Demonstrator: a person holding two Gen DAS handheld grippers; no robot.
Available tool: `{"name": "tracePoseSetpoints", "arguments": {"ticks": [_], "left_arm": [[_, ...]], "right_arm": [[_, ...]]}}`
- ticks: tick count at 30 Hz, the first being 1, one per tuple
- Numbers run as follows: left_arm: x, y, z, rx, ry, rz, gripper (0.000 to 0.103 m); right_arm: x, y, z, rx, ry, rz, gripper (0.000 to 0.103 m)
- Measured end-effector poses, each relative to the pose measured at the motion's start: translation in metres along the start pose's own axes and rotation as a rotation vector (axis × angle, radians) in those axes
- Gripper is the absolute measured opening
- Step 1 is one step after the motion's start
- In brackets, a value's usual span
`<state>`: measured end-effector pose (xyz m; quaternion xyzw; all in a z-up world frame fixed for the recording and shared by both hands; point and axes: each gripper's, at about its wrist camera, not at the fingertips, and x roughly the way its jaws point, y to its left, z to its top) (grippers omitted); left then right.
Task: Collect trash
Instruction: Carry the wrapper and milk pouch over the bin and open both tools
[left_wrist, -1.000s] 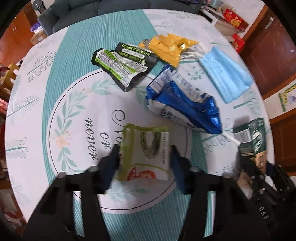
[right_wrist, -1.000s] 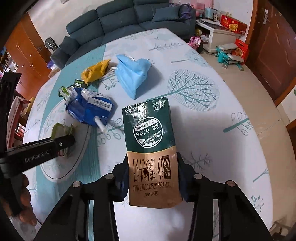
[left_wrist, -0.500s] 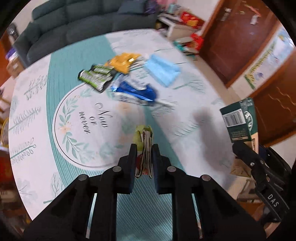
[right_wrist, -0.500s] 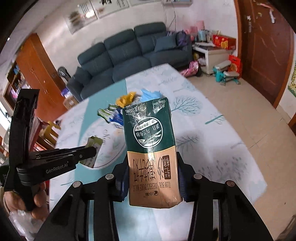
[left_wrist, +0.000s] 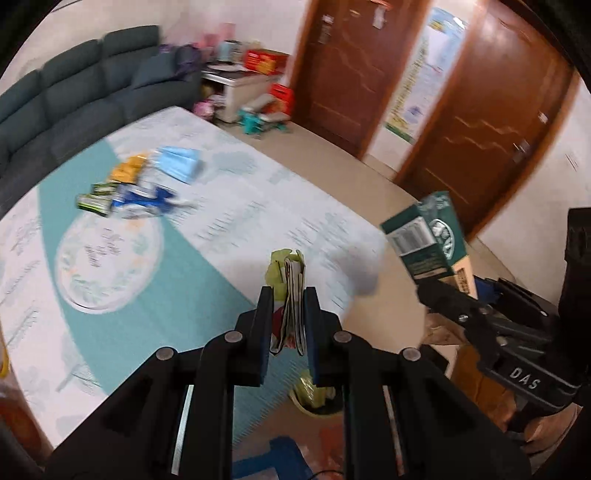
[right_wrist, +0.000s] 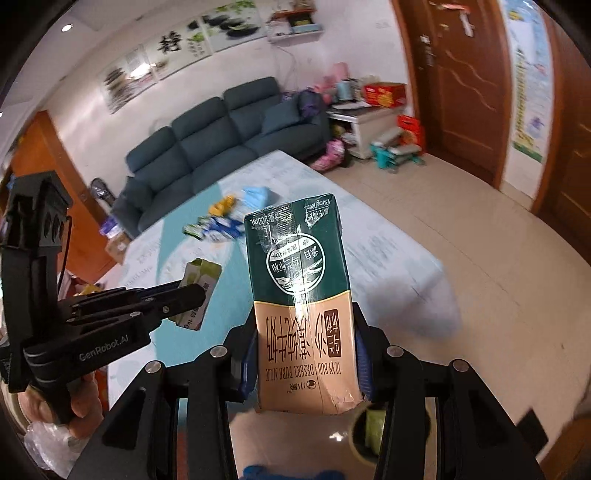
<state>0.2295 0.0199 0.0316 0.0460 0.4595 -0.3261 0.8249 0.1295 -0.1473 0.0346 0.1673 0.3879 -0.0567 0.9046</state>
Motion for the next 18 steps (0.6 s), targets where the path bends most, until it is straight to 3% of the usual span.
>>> {"name": "tracePoseSetpoints", "arguments": {"ticks": [6, 12, 18], "left_arm": [[0.038, -0.061, -0.044, 0.114, 0.113, -0.067, 0.013], [0.1, -0.113, -0.101, 0.244, 0.273, -0.096, 0.013], [0.168, -0.131, -0.143, 0.287, 0.41, -0.133, 0.013]], "right_arm": [[-0.006, -0.058, -0.081, 0.179, 0.072, -0.051, 0.043], [0.025, -0.123, -0.165, 0.355, 0.2, -0.1, 0.043], [0.076, -0.19, -0.246, 0.546, 0.354, -0.135, 0.043]]}}
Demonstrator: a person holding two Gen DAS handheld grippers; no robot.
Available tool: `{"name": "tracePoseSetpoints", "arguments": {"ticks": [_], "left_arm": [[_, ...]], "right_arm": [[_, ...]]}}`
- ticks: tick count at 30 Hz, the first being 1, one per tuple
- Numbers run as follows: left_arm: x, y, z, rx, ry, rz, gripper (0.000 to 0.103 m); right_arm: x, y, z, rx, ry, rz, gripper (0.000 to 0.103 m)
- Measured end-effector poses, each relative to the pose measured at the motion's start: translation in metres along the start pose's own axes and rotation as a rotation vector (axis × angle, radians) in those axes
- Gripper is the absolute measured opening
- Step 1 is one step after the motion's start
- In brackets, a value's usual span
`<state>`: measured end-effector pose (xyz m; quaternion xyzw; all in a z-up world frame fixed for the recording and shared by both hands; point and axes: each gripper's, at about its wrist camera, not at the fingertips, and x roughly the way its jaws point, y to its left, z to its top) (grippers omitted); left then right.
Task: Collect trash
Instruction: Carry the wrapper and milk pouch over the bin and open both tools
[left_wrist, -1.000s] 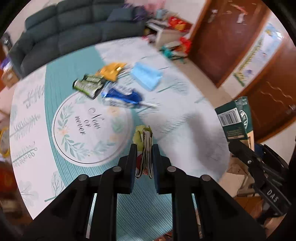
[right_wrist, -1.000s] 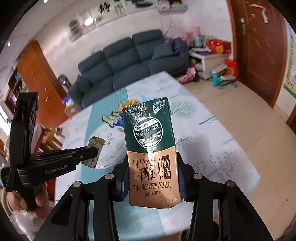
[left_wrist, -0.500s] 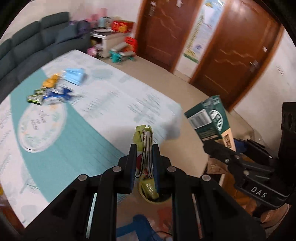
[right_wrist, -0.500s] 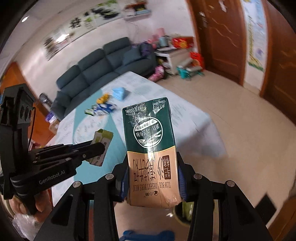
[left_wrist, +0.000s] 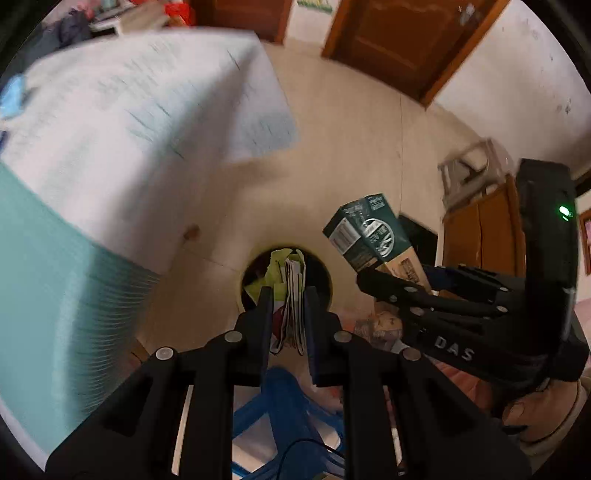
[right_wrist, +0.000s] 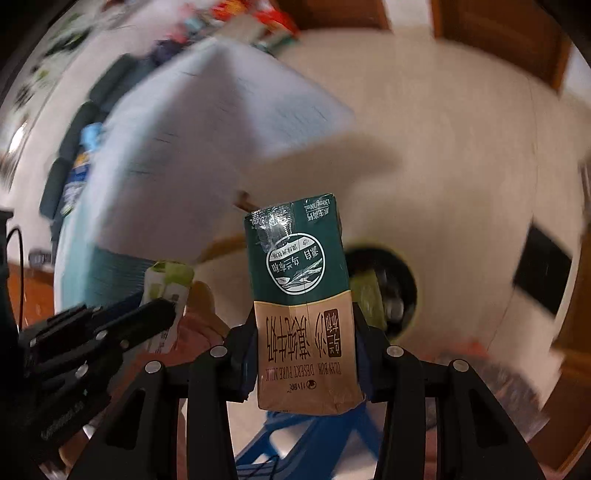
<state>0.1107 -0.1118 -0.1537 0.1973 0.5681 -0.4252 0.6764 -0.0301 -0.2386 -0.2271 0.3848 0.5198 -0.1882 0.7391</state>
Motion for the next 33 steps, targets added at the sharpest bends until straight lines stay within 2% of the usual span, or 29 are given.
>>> {"name": "tracePoseSetpoints", "arguments": {"ticks": [6, 10, 15, 18, 27, 31, 33], "left_arm": [[0.082, 0.001, -0.005, -0.002, 0.127, -0.064, 0.013], [0.124, 0.008, -0.001, -0.005, 0.183, -0.067, 0.013], [0.168, 0.013, 0.007, -0.008, 0.252, -0.064, 0.013], [0.183, 0.013, 0.012, 0.012, 0.261, -0.047, 0.013], [0.207, 0.006, 0.022, 0.035, 0.297, -0.007, 0.017], [0.21, 0.009, 0.024, 0.018, 0.297, 0.02, 0.033], [0.215, 0.011, 0.026, 0.013, 0.292, 0.034, 0.037]], "right_arm": [[0.067, -0.065, -0.009, 0.188, 0.139, -0.033, 0.043], [0.101, -0.086, -0.005, 0.226, 0.198, -0.073, 0.043], [0.144, -0.078, 0.008, 0.235, 0.241, -0.09, 0.043], [0.156, -0.074, 0.016, 0.25, 0.245, -0.096, 0.043], [0.157, -0.08, 0.034, 0.306, 0.198, -0.041, 0.044], [0.156, -0.08, 0.04, 0.322, 0.186, -0.015, 0.045], [0.156, -0.08, 0.042, 0.323, 0.181, -0.015, 0.054]]}}
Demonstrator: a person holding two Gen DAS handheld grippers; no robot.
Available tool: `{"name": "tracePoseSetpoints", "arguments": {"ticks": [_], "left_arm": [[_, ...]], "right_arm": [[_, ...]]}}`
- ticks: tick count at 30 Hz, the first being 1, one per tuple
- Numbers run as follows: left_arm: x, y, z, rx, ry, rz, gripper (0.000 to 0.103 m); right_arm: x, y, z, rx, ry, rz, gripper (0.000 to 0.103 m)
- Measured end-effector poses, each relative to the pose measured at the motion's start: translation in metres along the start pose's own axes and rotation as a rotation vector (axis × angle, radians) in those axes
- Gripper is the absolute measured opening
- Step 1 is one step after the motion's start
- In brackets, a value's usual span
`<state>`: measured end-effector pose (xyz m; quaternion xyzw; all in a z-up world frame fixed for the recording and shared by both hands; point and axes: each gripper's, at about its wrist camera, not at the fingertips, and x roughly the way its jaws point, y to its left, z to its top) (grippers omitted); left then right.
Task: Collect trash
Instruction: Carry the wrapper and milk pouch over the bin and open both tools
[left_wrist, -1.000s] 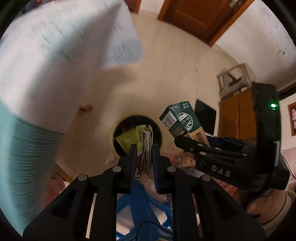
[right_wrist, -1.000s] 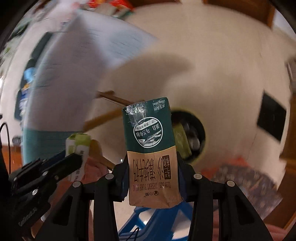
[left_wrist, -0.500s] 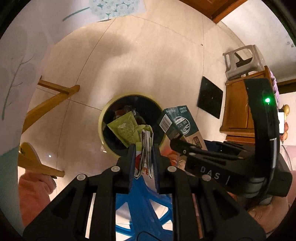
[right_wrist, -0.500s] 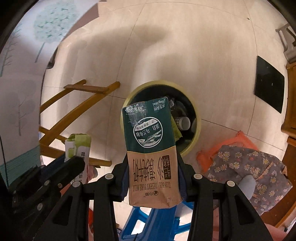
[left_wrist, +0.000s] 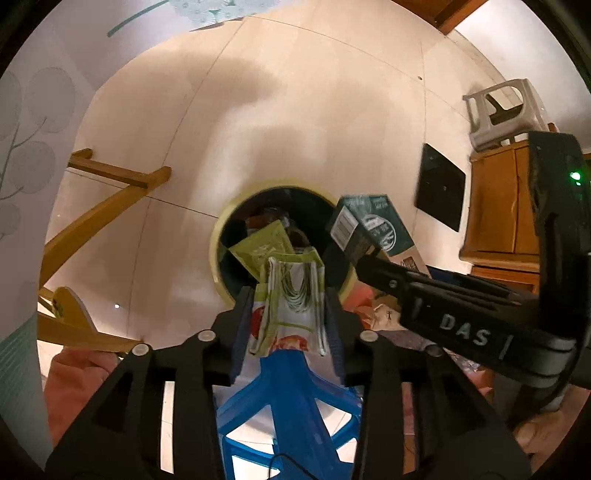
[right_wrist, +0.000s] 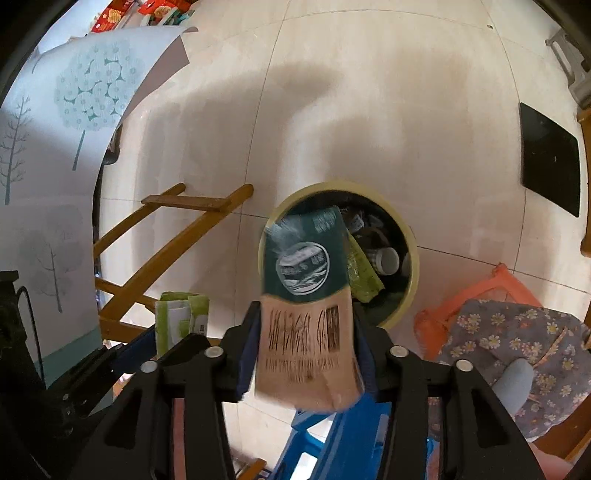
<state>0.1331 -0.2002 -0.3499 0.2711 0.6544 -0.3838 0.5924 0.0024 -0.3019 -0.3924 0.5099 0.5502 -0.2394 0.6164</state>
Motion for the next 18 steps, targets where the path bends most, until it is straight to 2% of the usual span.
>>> {"name": "tracePoseSetpoints", "arguments": {"ticks": [5, 9, 18], "left_arm": [[0.001, 0.007, 0.003, -0.021, -0.007, 0.012, 0.044], [0.0, 0.01, 0.002, -0.033, -0.011, 0.011, 0.055], [-0.005, 0.013, 0.002, -0.067, -0.017, 0.001, 0.057]], "right_arm": [[0.0, 0.0, 0.002, 0.003, -0.008, -0.001, 0.057], [-0.002, -0.003, 0.002, 0.012, -0.018, -0.003, 0.057], [-0.011, -0.001, 0.002, -0.015, -0.041, -0.035, 0.057]]}}
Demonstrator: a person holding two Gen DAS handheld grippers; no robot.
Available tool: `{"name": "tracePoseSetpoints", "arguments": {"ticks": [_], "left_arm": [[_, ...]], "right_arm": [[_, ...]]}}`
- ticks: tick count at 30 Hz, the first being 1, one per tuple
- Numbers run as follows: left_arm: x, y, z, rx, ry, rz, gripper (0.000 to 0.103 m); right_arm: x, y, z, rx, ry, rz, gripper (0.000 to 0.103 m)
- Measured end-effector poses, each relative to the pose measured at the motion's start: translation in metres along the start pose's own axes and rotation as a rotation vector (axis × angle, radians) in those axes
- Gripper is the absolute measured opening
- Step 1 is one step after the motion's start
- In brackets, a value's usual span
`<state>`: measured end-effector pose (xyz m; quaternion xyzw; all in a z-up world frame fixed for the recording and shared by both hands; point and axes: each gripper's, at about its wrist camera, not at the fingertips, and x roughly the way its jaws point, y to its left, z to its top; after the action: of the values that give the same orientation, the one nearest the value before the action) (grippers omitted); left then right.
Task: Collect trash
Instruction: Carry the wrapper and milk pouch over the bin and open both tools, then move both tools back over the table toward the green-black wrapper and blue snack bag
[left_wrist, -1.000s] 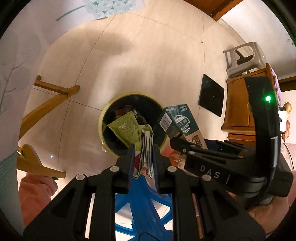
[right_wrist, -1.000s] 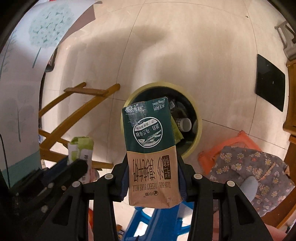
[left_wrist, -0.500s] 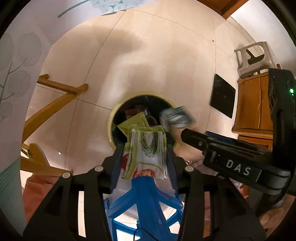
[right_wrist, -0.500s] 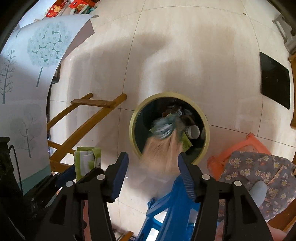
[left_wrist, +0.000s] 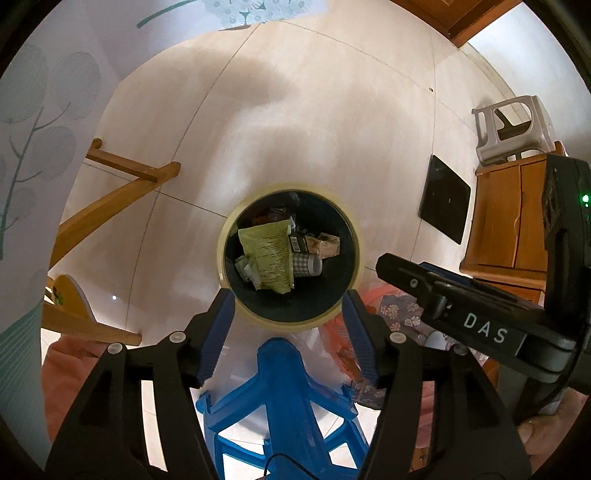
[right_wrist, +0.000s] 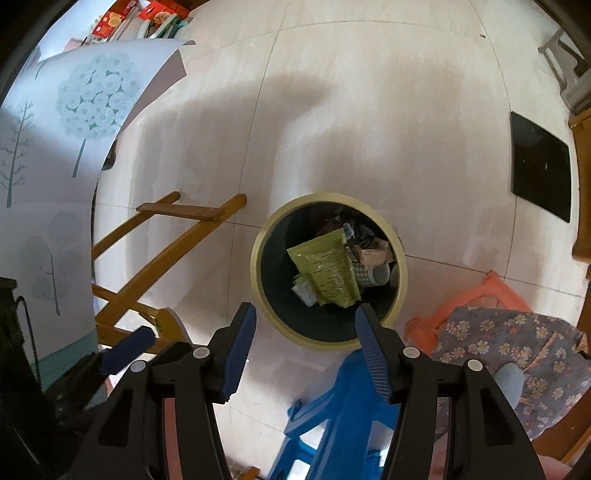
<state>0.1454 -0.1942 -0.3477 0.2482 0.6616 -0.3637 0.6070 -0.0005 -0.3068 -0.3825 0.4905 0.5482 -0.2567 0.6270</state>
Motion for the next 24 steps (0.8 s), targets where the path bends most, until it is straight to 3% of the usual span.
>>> {"name": "tracePoseSetpoints", "arguments": {"ticks": [10, 17, 24], "left_arm": [[-0.036, 0.01, -0.009, -0.037, -0.053, 0.018, 0.057], [-0.07, 0.016, -0.027, -0.041, -0.041, 0.021, 0.057], [-0.137, 0.007, -0.063, 0.025, -0.093, -0.006, 0.057]], "right_arm": [[-0.025, 0.016, -0.015, -0.06, -0.02, -0.006, 0.057], [-0.06, 0.023, -0.042, -0.096, 0.011, -0.08, 0.057], [-0.107, 0.037, -0.079, -0.148, -0.011, -0.053, 0.057]]}}
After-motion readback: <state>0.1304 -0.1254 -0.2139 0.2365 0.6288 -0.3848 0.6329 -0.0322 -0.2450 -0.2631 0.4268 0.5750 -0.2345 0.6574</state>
